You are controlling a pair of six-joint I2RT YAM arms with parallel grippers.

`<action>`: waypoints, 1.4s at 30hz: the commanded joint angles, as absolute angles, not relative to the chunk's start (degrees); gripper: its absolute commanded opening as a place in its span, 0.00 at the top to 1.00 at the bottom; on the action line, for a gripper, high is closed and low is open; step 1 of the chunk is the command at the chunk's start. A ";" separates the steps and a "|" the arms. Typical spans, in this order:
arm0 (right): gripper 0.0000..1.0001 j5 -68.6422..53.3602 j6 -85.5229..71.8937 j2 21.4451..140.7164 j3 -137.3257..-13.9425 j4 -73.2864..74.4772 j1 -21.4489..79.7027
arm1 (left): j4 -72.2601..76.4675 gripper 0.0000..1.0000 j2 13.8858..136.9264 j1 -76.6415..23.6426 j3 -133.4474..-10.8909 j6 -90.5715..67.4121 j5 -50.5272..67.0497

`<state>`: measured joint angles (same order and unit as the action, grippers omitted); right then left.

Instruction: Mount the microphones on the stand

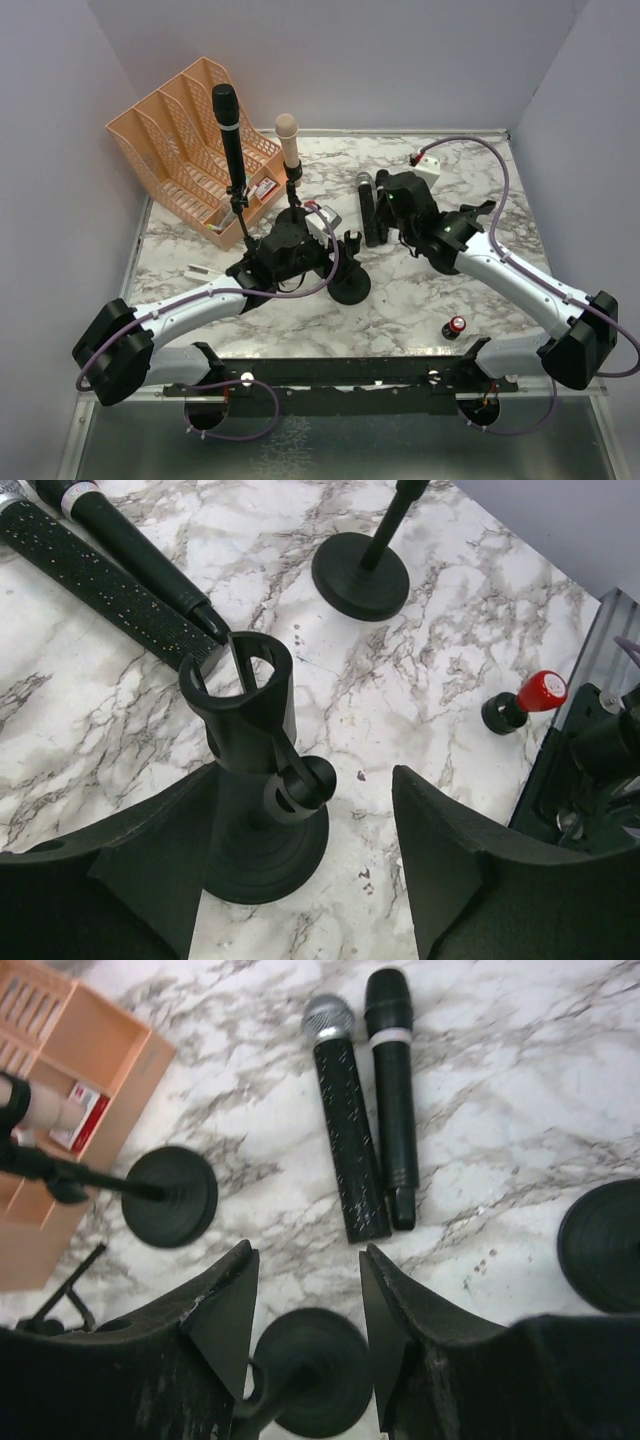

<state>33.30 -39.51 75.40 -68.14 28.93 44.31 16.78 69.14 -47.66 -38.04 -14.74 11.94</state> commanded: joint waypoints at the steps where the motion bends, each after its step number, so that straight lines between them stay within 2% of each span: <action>1: 0.50 33.26 -36.61 75.39 -66.67 21.80 38.42 | 18.15 0.34 71.20 -49.29 -40.98 -13.33 6.98; 5: 0.50 29.67 -35.50 80.98 -68.43 21.03 33.84 | 15.01 0.51 73.59 -50.76 -43.21 -13.32 2.42; 8: 0.50 26.81 -34.98 85.59 -69.83 20.62 30.94 | 11.49 0.58 74.96 -51.00 -45.72 -12.36 1.74; 10: 0.50 25.56 -34.15 88.59 -70.54 20.09 29.60 | 10.28 0.60 75.35 -51.00 -46.25 -10.90 2.17; 14: 0.50 21.70 -31.83 93.66 -72.57 19.73 27.40 | 7.63 0.71 75.25 -50.95 -46.96 -7.13 3.58; 20: 0.52 16.65 -28.32 101.20 -77.11 21.52 25.03 | 4.22 0.95 73.93 -50.80 -48.51 -0.89 10.86; 30: 0.53 13.72 -21.41 113.21 -86.07 22.88 21.44 | -2.78 0.97 71.77 -50.63 -50.99 8.85 27.81; 42: 0.54 12.94 -18.30 125.15 -98.17 25.74 20.60 | -14.13 0.97 73.36 -50.57 -55.99 20.27 40.07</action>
